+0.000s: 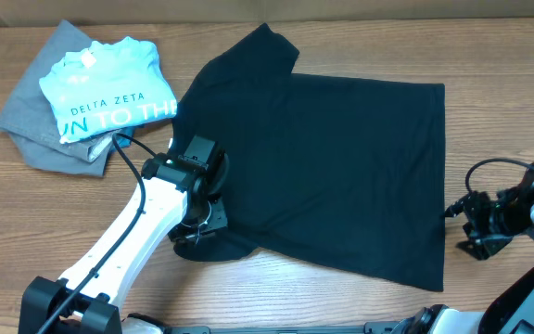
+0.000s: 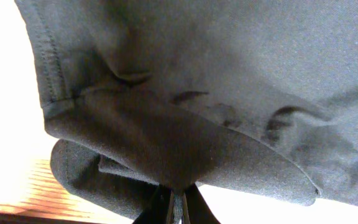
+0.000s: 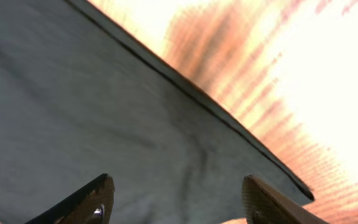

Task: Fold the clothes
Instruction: 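Grasp the black shirt's lower left hem with the left gripper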

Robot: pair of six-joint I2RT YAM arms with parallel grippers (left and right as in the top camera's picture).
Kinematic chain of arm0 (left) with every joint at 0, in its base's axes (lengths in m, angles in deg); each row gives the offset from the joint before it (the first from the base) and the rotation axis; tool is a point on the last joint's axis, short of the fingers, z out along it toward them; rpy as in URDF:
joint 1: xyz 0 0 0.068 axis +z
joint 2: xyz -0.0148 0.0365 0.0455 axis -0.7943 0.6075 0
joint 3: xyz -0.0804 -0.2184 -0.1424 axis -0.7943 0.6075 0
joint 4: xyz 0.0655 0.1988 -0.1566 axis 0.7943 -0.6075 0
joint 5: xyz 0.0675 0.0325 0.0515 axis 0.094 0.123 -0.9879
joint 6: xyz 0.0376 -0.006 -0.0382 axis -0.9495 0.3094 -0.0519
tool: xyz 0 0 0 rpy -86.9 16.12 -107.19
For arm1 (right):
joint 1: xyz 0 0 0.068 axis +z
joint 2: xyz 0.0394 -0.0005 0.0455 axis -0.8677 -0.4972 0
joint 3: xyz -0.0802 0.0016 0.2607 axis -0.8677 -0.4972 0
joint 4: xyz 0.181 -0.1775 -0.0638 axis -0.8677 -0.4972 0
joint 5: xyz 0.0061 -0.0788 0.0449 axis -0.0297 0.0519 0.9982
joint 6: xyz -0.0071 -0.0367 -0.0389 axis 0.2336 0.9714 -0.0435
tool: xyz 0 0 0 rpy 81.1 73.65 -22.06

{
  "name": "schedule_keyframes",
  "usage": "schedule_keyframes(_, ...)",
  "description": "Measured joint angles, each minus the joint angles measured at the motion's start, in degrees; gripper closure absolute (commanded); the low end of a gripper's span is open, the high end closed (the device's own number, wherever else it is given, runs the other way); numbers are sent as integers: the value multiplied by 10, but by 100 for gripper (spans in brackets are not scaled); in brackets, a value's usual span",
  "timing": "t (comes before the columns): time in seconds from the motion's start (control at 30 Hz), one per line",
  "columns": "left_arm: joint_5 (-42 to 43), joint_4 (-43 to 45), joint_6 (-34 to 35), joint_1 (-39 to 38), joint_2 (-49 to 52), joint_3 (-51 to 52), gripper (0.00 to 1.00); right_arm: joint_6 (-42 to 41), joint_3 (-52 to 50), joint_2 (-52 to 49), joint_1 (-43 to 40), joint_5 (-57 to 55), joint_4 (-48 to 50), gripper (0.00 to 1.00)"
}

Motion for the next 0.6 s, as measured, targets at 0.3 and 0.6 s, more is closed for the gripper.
schedule_keyframes(0.3, -15, 3, 0, 0, 0, 0, 92, -37, -127, 0, 0, -2, 56, 49)
schedule_keyframes(0.6, -20, 14, 0, 0, 0, 0, 91, -62, -155, 1, 0, 4, 68, 58)
